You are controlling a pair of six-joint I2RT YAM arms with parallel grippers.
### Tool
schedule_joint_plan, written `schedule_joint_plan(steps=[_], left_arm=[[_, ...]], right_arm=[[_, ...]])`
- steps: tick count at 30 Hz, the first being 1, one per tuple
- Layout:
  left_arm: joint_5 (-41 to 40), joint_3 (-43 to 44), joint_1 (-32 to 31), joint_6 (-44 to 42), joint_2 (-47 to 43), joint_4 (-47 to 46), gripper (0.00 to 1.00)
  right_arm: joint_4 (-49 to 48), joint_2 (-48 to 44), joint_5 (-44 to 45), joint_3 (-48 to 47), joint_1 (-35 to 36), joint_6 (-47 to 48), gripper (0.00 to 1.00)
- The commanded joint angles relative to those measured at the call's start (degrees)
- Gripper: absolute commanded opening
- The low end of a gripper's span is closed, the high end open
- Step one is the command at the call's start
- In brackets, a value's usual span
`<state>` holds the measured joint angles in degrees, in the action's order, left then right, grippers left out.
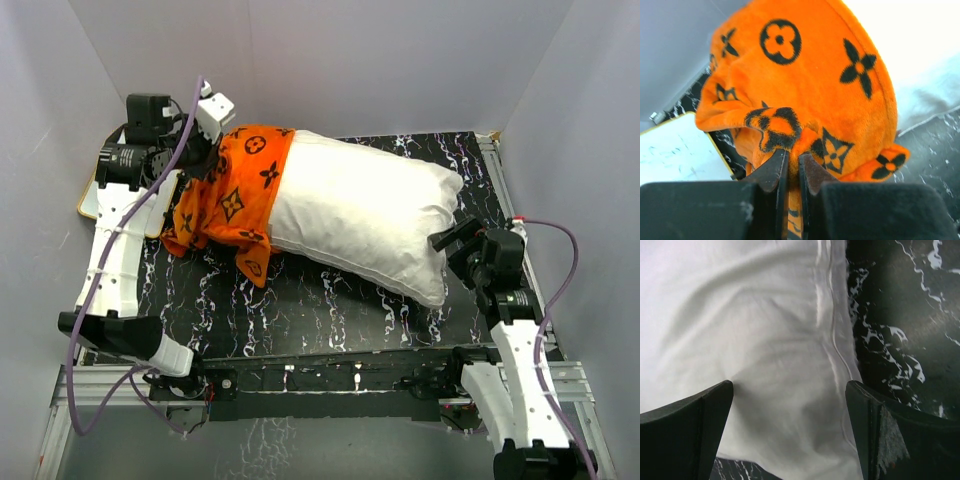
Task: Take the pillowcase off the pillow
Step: Remove the pillow from the pillowcase.
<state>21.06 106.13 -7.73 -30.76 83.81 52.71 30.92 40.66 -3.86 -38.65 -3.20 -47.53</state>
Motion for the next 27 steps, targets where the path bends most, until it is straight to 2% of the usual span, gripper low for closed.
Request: schedule_joint_plan(steps=[1,5,8,17,21,23,26,27], left_arm=[[-0.97,10.74,-1.75,2.38,2.76,-3.05,0.00],[-2.72,17.66,-2.09,1.85,5.77,-1.95,0.00],[-3.35,20.74,-2.82,1.78,7.18,-0.60,0.00],[-10.38,23.64,-11.40,0.53,8.17,1.84,0.00],[-14.77,26.81,-16.70,-0.06,9.36,3.12,0.00],[-16.50,28.20,-18.53,-0.41,10.00,3.91,0.00],[-18.80,30.26,-20.21,-1.25,10.45,4.80,0.00],[-19.70,30.88,-20.42,-1.73,10.44,4.88,0.00]], right_arm=[[7.04,-7.32,0.36,4.07,1.61,1.54,0.98],[4.99,-15.20,-6.32,11.79,1.88,-2.36,0.98],[-2.13,-20.21,-11.13,15.32,1.88,-3.00,0.98],[-23.11,-18.29,-23.39,18.07,4.71,-1.08,0.98],[-30.77,-11.54,-21.73,22.54,6.64,1.79,0.98],[-34.55,-4.31,-18.51,22.02,10.12,3.13,0.98],[-35.18,6.85,-8.82,14.63,17.08,7.84,0.98],[-34.09,10.11,-4.18,11.20,18.99,9.27,0.94]])
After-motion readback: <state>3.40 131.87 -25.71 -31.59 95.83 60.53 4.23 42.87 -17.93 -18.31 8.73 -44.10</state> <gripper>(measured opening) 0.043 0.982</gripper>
